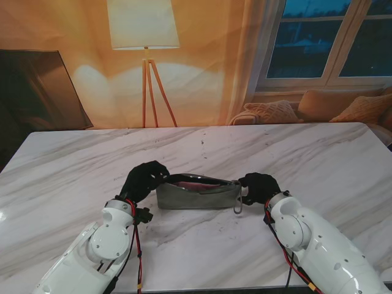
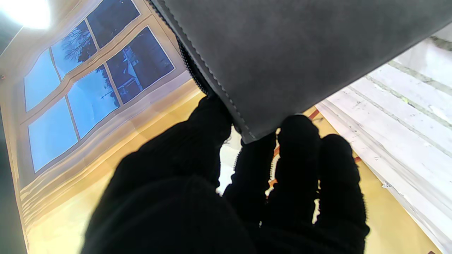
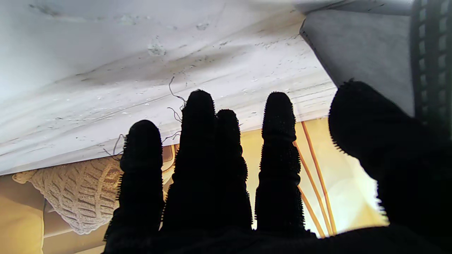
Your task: Collect documents into a storage pouch
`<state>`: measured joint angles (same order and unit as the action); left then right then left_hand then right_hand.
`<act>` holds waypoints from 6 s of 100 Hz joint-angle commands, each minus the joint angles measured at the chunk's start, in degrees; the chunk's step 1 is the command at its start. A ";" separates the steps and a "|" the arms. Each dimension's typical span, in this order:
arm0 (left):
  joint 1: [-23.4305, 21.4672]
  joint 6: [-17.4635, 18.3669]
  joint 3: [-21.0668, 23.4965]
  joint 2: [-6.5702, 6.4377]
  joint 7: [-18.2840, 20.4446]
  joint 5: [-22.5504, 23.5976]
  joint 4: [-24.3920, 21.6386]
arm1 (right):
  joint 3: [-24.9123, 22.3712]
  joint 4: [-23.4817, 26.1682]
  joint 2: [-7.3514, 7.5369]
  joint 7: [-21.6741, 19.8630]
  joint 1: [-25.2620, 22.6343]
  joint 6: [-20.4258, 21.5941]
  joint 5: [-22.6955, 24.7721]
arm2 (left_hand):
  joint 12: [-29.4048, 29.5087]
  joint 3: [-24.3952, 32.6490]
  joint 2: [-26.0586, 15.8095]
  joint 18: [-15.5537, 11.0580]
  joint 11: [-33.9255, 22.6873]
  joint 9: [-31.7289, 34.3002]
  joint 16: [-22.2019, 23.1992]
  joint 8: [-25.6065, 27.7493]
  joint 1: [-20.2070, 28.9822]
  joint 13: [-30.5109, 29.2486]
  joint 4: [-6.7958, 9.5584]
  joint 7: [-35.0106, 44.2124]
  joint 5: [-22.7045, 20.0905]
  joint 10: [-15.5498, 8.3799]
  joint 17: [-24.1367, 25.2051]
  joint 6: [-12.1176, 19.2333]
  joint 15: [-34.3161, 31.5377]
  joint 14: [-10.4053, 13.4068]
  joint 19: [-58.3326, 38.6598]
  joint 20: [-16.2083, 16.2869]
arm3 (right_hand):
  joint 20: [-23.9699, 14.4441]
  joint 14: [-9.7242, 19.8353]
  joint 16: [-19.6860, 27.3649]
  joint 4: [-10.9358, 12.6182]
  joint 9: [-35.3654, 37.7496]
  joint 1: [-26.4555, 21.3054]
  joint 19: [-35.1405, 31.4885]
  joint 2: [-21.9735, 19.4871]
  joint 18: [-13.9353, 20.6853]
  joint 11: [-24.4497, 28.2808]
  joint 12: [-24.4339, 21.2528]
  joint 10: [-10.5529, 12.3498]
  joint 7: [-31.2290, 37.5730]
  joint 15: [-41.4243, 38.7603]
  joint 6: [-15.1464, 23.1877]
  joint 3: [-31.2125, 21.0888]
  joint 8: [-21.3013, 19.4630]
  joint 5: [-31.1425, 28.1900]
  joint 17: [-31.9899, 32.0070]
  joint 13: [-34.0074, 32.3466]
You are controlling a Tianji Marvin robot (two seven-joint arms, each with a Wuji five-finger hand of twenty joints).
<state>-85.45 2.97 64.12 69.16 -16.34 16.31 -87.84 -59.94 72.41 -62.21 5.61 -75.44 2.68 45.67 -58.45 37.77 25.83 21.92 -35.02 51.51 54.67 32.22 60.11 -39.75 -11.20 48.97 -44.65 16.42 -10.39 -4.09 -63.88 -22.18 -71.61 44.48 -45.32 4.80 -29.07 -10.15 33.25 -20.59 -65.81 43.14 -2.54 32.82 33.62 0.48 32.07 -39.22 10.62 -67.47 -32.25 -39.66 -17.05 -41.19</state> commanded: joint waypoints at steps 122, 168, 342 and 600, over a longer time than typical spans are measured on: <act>-0.78 -2.27 1.32 -0.61 4.71 -0.57 -1.09 | -1.39 1.87 -4.74 6.18 -5.22 7.58 -18.90 | 9.21 -2.43 -2.64 -4.64 3.37 -12.00 -3.97 -5.80 -0.81 8.16 1.07 -8.94 6.33 0.33 6.98 -1.33 9.48 -2.88 1.10 -1.25 | -4.38 -6.41 -0.17 -6.44 36.91 -15.21 -24.13 -6.60 2.20 7.95 3.52 0.25 25.22 -16.16 4.23 2.12 18.33 -12.78 -17.80 -21.22; -1.48 -3.88 4.82 -1.76 6.42 4.26 -3.80 | -3.81 3.28 -6.27 14.97 -6.95 9.97 -17.62 | 27.05 6.81 -6.91 -7.66 7.87 -28.93 -12.71 -6.18 -12.32 22.69 6.08 -21.22 15.11 -2.13 13.16 -0.80 27.10 1.69 10.76 -4.68 | 1.08 -8.57 -0.59 -7.27 38.29 -15.58 -32.60 -5.78 0.80 15.84 6.07 -5.23 27.67 -26.48 -0.26 -1.69 10.74 -15.57 -30.41 -30.71; 8.38 0.67 -12.80 -0.96 13.35 -4.07 -0.75 | -2.43 5.73 -6.44 19.08 -8.56 13.11 -13.93 | 9.96 13.57 2.81 -5.32 -12.13 -3.78 4.64 -5.08 -23.68 -4.56 4.19 -15.99 3.44 2.06 -24.11 -8.09 -9.09 -7.78 -24.00 15.89 | 4.70 -8.20 -0.02 -7.11 36.41 -16.13 -27.06 -4.64 0.66 13.42 4.23 -2.54 27.15 -20.91 1.68 -1.90 11.14 -15.64 -24.88 -26.12; 10.87 1.71 -15.46 1.19 12.10 -13.27 -2.06 | -1.32 5.19 -5.66 17.73 -8.17 12.91 -11.41 | 1.44 13.51 1.82 -3.13 -16.88 5.89 1.54 13.28 -5.23 -13.54 1.69 12.22 0.86 2.26 -32.47 -4.12 -13.31 -7.67 -29.68 7.86 | 5.80 -6.19 0.09 -6.39 33.66 -18.69 -24.13 -3.68 0.61 12.25 4.73 -0.40 27.77 -17.85 5.81 -1.53 9.66 -16.54 -22.31 -23.07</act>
<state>-74.35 5.04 47.89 70.21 -4.59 3.51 -88.23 -61.16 77.29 -67.90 24.74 -83.34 16.18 34.62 -56.28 51.37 29.45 24.37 -50.34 57.41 56.09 42.61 51.68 -51.40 -12.05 55.20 -44.45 17.83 -40.32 -10.52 -75.69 -22.35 -98.40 50.76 -40.46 -2.49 -28.95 -19.33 68.15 -34.16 -90.78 39.22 -4.72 45.39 38.14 -0.66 57.22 -58.01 6.58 -66.80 -21.54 -52.65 -40.01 -65.55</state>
